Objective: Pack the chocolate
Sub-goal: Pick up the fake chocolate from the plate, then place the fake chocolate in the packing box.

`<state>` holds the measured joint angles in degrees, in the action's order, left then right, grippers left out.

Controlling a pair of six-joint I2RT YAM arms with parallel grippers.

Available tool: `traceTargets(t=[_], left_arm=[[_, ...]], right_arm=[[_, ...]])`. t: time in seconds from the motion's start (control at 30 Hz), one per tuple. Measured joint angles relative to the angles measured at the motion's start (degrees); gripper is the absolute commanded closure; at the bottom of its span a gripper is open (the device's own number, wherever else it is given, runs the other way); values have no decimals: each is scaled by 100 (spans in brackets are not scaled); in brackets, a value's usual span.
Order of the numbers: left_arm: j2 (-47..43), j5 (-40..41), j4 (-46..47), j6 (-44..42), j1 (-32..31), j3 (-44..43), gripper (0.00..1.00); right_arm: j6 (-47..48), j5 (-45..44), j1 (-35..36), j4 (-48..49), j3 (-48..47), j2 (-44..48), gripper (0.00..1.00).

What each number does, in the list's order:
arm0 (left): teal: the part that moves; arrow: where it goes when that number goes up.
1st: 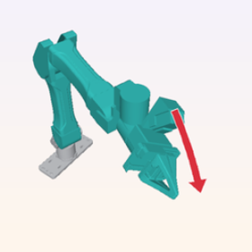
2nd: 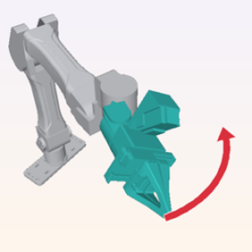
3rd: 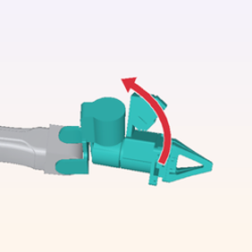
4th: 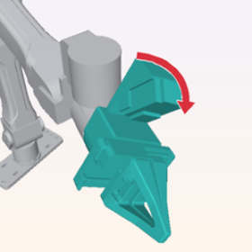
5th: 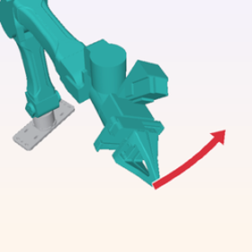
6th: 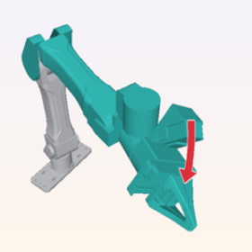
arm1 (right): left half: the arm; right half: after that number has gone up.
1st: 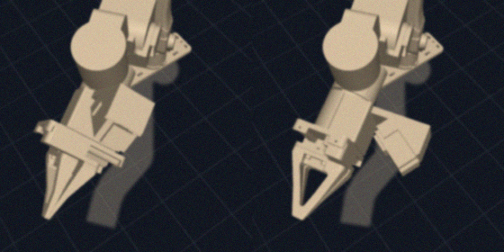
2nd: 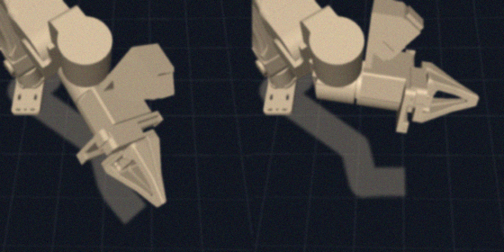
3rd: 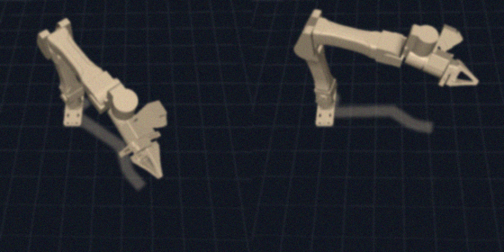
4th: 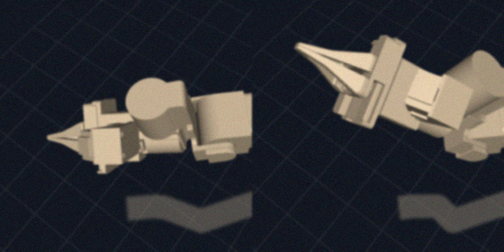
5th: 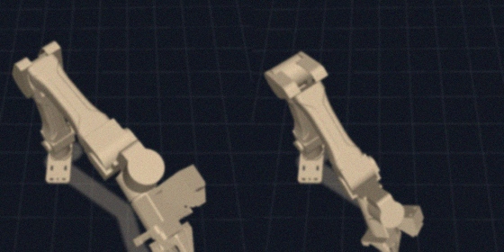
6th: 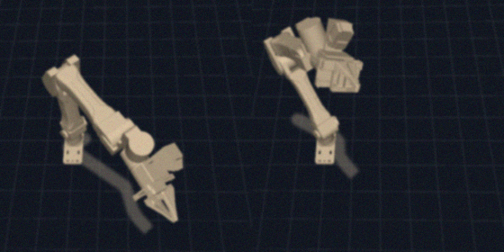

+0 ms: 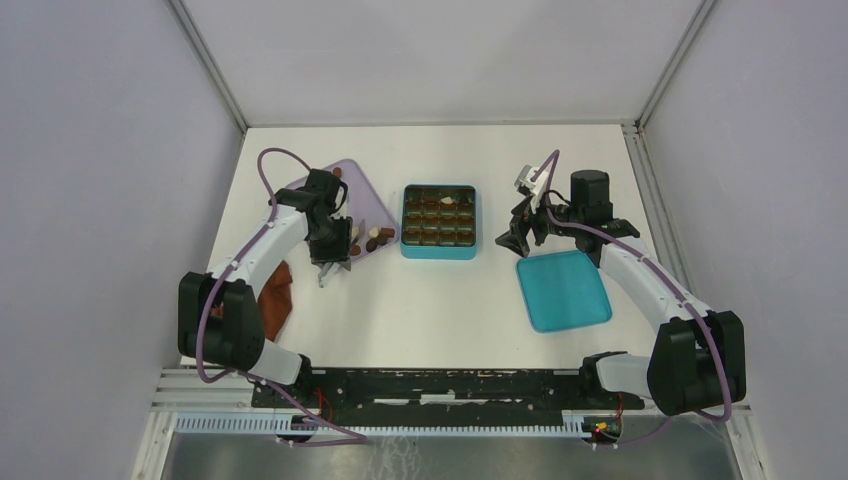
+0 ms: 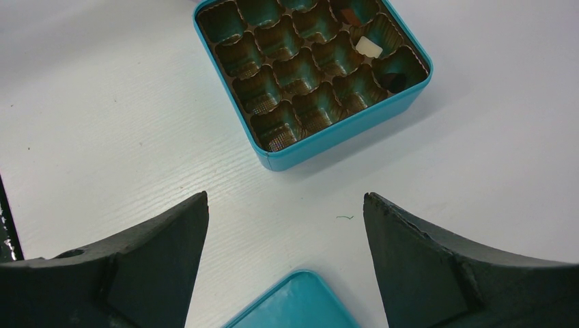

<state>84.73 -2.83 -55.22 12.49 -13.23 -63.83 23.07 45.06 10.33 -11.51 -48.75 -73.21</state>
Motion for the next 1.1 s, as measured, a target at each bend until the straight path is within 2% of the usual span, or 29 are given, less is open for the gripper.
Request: traceTargets(t=[0.37,0.63,1.1], left_arm=[[-74,-24,4,2,0,-17,98],[-479,-133,125,7,0,-17,98],[-1292,-1283,706,284,-37,216,98]], right_arm=[[28,0,0,-2,0,0,11],[39,0,0,-2,0,0,11],[39,24,0,-2,0,0,11]])
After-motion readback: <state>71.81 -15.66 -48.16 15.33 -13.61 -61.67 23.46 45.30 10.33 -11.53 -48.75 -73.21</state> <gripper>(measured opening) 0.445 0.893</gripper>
